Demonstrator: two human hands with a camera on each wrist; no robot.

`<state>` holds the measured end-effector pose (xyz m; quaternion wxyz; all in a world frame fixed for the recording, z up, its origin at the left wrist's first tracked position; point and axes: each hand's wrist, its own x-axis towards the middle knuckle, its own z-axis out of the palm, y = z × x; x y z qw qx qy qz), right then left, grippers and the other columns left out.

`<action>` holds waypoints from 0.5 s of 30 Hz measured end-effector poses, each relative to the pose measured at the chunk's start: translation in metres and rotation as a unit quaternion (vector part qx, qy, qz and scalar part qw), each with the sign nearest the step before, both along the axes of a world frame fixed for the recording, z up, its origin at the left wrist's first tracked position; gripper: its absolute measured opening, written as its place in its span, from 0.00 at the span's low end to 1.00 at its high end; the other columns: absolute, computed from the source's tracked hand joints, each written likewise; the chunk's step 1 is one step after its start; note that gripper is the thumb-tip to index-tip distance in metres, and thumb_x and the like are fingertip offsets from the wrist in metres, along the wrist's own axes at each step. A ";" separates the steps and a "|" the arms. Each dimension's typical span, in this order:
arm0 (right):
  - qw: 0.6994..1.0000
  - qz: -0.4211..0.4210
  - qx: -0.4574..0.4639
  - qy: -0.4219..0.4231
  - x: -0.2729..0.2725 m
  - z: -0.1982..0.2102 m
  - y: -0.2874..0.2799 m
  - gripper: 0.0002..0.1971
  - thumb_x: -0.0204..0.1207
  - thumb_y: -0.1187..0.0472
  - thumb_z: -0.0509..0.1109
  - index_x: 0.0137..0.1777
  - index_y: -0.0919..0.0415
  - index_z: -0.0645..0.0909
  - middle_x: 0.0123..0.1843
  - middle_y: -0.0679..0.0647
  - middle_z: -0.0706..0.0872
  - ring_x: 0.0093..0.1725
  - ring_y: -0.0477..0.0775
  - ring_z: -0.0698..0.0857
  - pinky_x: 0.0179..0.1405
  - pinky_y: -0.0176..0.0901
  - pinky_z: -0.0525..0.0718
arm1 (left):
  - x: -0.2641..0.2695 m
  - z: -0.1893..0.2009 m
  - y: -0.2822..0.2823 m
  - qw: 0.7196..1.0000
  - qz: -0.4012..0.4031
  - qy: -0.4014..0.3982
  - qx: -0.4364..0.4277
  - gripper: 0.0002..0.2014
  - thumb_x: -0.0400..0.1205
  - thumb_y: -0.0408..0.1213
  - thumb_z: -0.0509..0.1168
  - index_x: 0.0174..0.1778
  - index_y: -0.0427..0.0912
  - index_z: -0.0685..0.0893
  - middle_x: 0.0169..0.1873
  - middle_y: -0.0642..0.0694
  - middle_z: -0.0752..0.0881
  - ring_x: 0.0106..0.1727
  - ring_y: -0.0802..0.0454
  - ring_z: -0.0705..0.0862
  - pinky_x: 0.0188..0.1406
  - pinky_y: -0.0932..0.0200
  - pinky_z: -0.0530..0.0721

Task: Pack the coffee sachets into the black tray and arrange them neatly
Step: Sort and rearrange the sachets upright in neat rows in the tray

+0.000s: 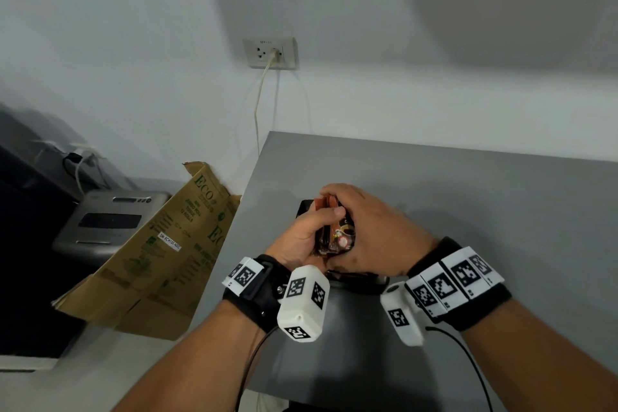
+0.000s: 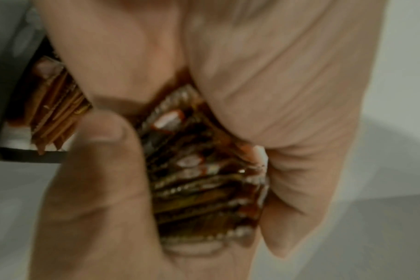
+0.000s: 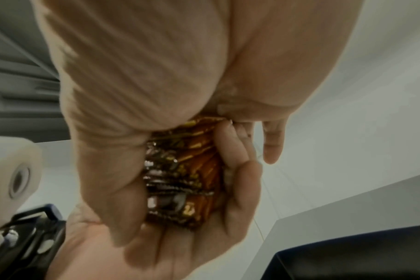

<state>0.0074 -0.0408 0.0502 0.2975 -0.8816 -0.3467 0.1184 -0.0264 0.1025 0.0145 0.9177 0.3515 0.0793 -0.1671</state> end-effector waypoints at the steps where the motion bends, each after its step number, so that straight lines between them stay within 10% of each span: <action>1: 1.000 0.001 0.002 -0.001 0.000 -0.001 0.000 0.44 0.57 0.48 0.84 0.73 0.42 0.66 0.65 0.41 0.78 0.62 0.46 0.80 0.63 0.49 0.82 | 0.000 0.001 -0.001 1.000 0.002 0.005 0.006 0.26 0.60 0.34 0.83 0.53 0.34 0.85 0.45 0.36 0.88 0.45 0.43 0.90 0.48 0.51 0.89; 8: 1.000 0.019 0.004 -0.020 -0.001 -0.001 0.000 0.37 0.60 0.46 0.82 0.70 0.43 0.70 0.62 0.39 0.79 0.61 0.44 0.80 0.63 0.46 0.80 | 0.001 0.001 -0.006 0.999 0.032 0.014 0.031 0.42 0.51 0.43 0.90 0.59 0.34 0.82 0.47 0.35 0.87 0.47 0.43 0.90 0.47 0.51 0.91; 12: 1.000 -0.007 0.008 -0.027 -0.003 0.005 -0.003 0.33 0.65 0.50 0.81 0.69 0.43 0.71 0.59 0.39 0.82 0.56 0.42 0.80 0.51 0.32 0.76 | 0.000 -0.003 -0.005 0.999 0.032 0.020 0.019 0.29 0.57 0.42 0.88 0.52 0.36 0.90 0.47 0.36 0.90 0.48 0.43 0.91 0.49 0.51 0.90; 15: 0.999 0.008 -0.024 -0.031 -0.005 0.005 -0.003 0.39 0.63 0.49 0.82 0.74 0.44 0.69 0.66 0.40 0.78 0.63 0.44 0.77 0.62 0.39 0.75 | 0.000 -0.003 -0.003 0.999 0.034 0.019 0.028 0.19 0.61 0.34 0.77 0.49 0.36 0.87 0.42 0.36 0.88 0.44 0.43 0.89 0.45 0.52 0.88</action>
